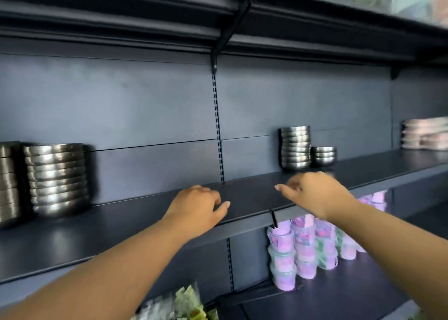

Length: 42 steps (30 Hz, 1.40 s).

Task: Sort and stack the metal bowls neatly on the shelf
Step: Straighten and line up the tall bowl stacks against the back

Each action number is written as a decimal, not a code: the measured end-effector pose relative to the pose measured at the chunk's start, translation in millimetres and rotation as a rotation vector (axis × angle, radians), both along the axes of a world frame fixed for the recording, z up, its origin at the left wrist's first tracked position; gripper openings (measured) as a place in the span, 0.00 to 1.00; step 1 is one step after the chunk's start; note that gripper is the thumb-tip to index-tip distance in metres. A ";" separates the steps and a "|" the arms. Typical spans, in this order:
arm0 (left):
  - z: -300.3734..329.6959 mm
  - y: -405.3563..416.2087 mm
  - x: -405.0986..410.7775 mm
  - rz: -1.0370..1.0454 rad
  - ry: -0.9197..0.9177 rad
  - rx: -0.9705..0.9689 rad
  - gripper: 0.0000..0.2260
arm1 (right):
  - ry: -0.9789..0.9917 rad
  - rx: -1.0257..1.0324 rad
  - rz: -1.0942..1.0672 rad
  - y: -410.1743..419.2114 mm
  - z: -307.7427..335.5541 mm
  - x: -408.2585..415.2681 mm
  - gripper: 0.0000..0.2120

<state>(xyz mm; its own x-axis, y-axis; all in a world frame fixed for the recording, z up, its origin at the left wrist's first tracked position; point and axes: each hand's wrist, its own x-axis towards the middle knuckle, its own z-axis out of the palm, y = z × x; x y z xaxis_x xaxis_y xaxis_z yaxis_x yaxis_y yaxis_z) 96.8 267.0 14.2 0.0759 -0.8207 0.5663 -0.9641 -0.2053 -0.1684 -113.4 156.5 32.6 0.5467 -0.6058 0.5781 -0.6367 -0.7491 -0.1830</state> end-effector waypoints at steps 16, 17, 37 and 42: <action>-1.9 -244.6 -86.4 -0.103 0.229 0.096 0.18 | -0.032 0.094 -0.223 -201.0 -9.1 -120.4 0.24; 1.7 -263.4 -84.7 -0.089 0.252 0.107 0.19 | -0.023 0.108 -0.218 -219.6 -4.4 -119.1 0.24; -8.7 -488.2 -42.8 0.088 0.942 -0.186 0.30 | -0.298 0.474 0.147 -514.2 -13.7 -21.6 0.26; -13.6 -535.5 -45.2 0.002 1.174 -0.299 0.43 | -0.426 0.743 0.502 -570.4 -20.9 21.8 0.22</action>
